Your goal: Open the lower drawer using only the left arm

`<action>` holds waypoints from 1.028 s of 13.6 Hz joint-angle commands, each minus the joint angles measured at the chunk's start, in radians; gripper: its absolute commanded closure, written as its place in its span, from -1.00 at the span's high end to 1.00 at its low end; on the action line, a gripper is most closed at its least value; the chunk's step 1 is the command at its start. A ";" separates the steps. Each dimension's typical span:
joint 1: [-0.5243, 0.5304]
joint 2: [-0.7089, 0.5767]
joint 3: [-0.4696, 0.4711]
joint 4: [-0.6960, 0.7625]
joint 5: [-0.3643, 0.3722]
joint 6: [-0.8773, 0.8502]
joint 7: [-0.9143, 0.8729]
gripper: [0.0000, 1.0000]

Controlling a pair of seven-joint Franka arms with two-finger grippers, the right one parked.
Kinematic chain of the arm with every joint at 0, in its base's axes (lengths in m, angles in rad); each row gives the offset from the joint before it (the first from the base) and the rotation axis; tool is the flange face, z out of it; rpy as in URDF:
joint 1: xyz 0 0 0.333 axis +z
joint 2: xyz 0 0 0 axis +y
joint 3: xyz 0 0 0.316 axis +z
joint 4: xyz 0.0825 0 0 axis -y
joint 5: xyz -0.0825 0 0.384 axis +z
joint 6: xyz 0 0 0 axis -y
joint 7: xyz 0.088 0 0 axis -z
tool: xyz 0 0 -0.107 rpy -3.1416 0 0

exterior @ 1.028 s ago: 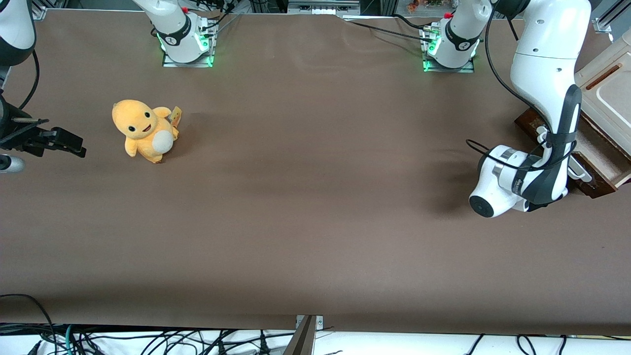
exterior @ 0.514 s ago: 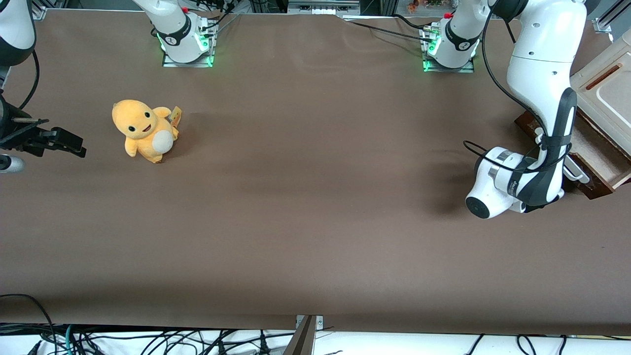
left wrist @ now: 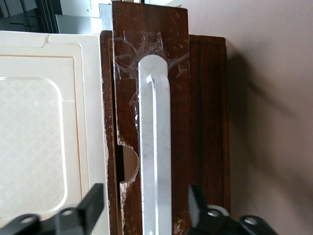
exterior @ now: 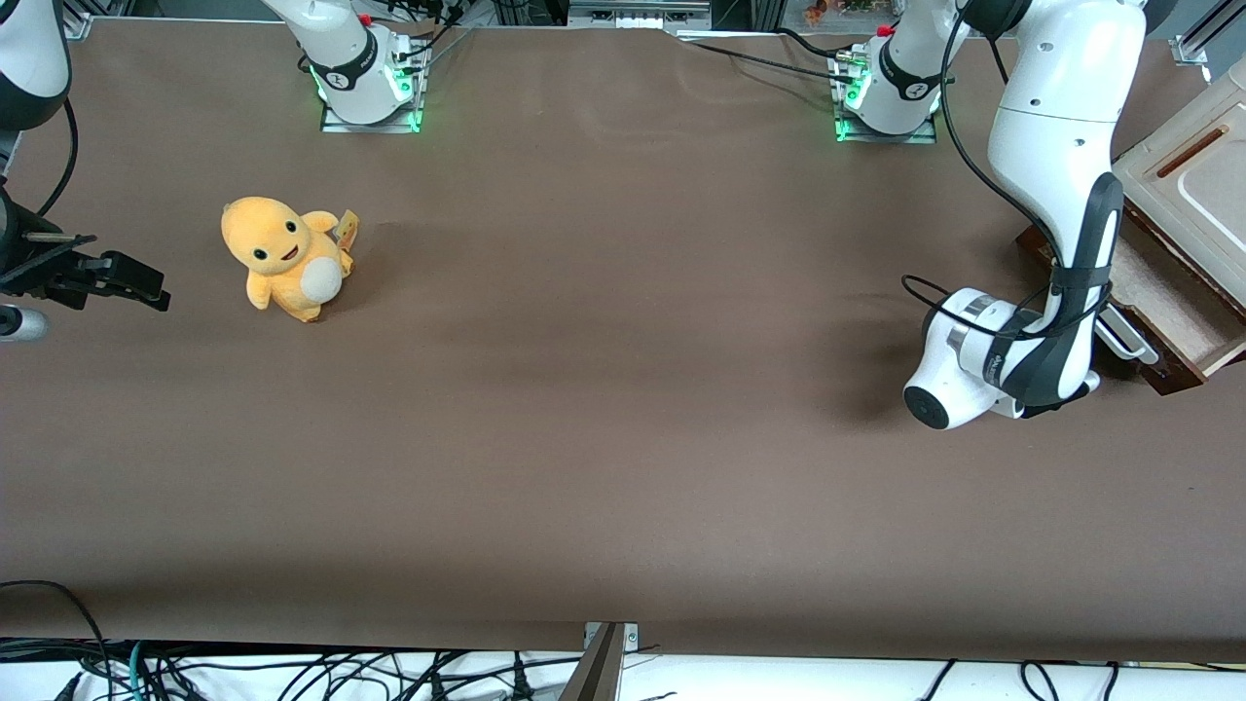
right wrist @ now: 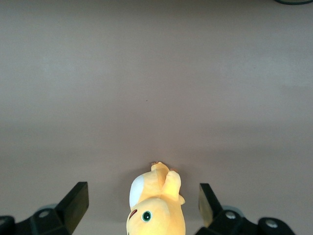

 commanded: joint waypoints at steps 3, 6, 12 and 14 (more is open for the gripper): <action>-0.009 -0.024 0.000 0.096 0.009 -0.041 0.195 1.00; -0.007 -0.087 -0.020 0.162 -0.052 -0.042 0.341 1.00; -0.010 -0.168 -0.023 0.341 -0.373 -0.042 0.434 1.00; 0.010 -0.206 -0.016 0.380 -0.558 -0.042 0.555 1.00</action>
